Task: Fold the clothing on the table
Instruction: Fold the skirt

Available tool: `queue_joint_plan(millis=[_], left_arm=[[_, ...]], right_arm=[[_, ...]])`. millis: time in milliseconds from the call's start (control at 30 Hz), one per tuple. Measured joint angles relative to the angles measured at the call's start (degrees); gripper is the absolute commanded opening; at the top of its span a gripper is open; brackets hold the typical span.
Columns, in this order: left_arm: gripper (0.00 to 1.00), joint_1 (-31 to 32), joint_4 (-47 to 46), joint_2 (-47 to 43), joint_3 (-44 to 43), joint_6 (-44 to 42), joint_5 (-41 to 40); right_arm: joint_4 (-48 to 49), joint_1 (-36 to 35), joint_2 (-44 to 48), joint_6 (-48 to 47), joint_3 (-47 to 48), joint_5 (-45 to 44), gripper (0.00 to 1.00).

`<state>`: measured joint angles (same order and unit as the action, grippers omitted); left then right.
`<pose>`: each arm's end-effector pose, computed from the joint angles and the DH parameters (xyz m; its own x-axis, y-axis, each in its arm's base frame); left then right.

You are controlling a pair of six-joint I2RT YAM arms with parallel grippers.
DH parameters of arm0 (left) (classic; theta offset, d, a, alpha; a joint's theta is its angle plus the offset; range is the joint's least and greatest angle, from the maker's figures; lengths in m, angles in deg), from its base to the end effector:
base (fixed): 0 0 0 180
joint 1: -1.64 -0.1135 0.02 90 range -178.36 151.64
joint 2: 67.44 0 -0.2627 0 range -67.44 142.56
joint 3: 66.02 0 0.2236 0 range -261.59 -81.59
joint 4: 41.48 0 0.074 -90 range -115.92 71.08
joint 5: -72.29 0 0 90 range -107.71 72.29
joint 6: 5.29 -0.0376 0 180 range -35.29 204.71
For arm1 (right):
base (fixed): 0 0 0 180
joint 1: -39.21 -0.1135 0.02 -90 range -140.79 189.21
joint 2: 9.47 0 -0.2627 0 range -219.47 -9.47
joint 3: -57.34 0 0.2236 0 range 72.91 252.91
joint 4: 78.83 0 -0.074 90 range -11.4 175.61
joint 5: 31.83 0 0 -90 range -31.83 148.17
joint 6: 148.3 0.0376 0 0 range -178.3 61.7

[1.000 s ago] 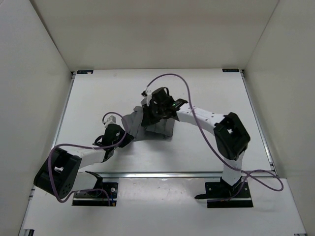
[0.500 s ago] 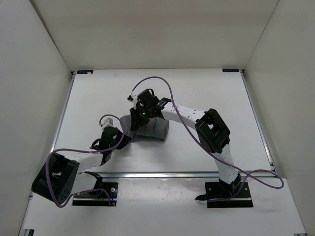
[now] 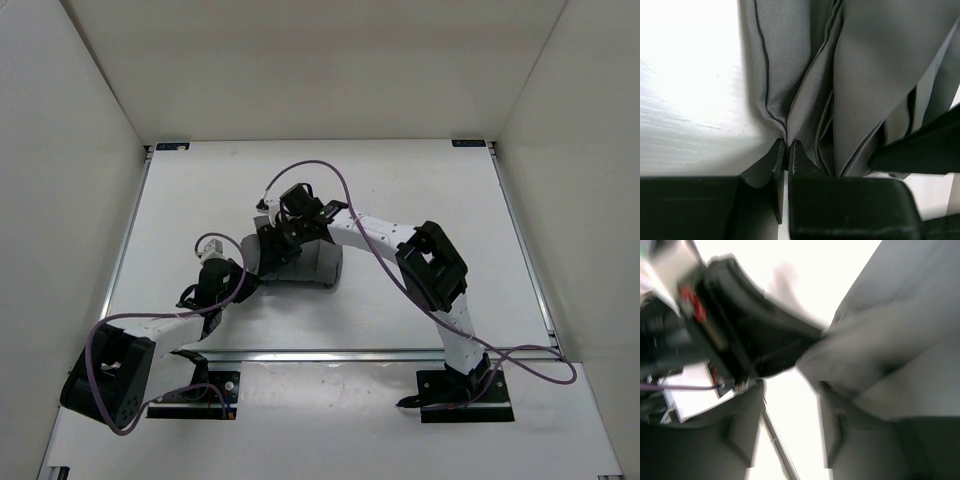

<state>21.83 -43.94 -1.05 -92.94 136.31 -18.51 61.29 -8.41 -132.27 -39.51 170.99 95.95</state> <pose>0.1658 -0.0604 0.1449 -0.6132 -0.6094 -0.5026 -0.2349 0.7481 -0.6206 0.2870 0.3487 0.2204 -0.7571 -0.4520 -0.4717 -0.6451 0.4031 0.6491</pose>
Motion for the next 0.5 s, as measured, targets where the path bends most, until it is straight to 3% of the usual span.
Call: queue_joint_plan(millis=[300, 500], left_arm=[[0.40, -1.5, 1.1, -1.8, 0.3, -0.2, 0.4], [0.59, -1.8, 5.7, -10.8, 0.7, 0.2, 0.5]], right_arm=[[8.8, 1.5, 16.5, 2.2, -19.5, 3.0, 0.55], [16.8, 9.8, 30.2, 5.1, -30.0, 2.2, 0.54]])
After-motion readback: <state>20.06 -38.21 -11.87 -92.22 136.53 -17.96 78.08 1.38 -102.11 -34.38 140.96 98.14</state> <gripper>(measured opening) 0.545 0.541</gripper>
